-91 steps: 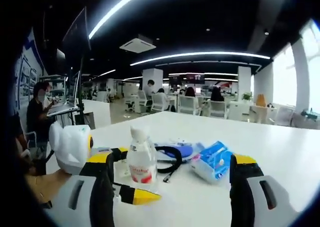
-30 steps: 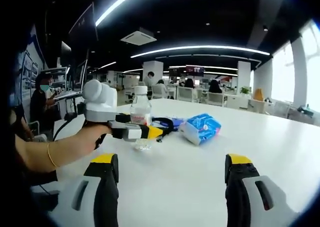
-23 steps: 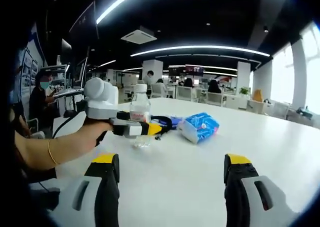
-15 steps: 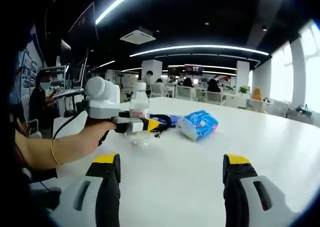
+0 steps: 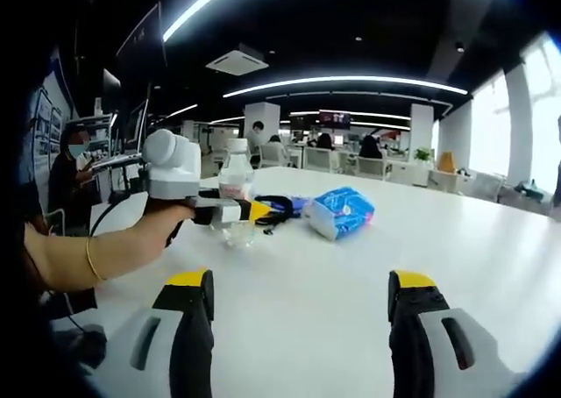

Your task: Arrange the tabletop items into an orderly group along one side of the table until the central work area is clear of visible clutter.

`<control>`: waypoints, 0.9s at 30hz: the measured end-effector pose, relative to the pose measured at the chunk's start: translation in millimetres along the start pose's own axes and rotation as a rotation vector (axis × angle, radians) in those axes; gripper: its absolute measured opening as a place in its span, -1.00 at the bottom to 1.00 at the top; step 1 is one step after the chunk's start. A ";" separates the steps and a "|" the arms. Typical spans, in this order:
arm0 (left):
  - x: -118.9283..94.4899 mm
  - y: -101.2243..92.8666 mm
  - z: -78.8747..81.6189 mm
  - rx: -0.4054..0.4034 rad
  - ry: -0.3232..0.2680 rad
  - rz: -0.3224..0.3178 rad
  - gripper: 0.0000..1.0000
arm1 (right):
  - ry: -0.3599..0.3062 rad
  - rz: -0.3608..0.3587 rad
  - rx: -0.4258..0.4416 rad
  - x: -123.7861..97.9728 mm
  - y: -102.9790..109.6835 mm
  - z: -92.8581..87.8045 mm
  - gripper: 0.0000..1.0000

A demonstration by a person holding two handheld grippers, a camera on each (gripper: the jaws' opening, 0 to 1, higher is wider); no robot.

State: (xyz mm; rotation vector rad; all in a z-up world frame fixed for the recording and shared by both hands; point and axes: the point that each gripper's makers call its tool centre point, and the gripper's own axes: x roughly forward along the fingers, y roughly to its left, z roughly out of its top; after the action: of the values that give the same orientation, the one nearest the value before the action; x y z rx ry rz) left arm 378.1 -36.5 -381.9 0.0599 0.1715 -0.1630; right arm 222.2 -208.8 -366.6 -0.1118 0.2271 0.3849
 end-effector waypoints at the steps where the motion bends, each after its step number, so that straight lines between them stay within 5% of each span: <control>1: 0.0 -0.5 0.1 0.007 -0.001 -0.006 -0.06 | 0.000 -0.002 0.001 -0.1 -0.8 -0.2 0.57; 27: -5.9 2.2 2.0 0.006 -0.032 -0.099 -0.08 | 0.020 -0.027 -0.030 -0.4 -6.2 -3.0 0.53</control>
State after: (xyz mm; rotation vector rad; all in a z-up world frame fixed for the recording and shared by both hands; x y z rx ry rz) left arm 373.0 -33.6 -378.7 0.0549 0.1417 -0.2627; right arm 223.6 -215.1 -369.1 -0.1487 0.2397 0.3604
